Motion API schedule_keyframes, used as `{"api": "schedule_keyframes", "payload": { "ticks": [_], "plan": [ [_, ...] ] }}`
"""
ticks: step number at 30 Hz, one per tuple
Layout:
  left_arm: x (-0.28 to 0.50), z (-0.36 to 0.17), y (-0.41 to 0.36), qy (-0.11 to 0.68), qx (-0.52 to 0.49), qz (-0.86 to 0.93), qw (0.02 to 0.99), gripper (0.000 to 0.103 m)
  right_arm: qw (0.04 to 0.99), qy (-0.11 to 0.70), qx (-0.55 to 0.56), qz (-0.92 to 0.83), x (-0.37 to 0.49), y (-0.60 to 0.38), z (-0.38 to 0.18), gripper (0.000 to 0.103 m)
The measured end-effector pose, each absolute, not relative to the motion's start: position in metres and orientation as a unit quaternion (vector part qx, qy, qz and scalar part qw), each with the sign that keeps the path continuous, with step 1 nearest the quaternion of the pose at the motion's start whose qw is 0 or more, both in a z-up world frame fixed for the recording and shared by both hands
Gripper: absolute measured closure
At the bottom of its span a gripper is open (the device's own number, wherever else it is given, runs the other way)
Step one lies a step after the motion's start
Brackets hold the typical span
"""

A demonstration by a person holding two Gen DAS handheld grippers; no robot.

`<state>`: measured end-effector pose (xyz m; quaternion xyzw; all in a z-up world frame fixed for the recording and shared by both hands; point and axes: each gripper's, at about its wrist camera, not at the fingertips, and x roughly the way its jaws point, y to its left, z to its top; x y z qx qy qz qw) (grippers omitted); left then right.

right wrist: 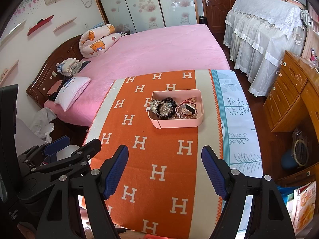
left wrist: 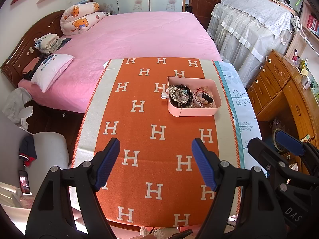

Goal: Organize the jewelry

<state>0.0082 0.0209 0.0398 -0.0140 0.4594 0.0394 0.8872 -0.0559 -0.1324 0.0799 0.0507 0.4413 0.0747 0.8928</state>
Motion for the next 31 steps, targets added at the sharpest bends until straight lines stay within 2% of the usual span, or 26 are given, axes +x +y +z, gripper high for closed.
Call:
{"api": "schedule_keyframes", "payload": {
  "ticks": [31],
  "plan": [
    [0.007, 0.037, 0.035, 0.465, -0.019, 0.041, 0.884, 0.030, 0.892, 0.444, 0.048, 0.075, -0.055, -0.129, 0.081, 0.026]
  ]
}}
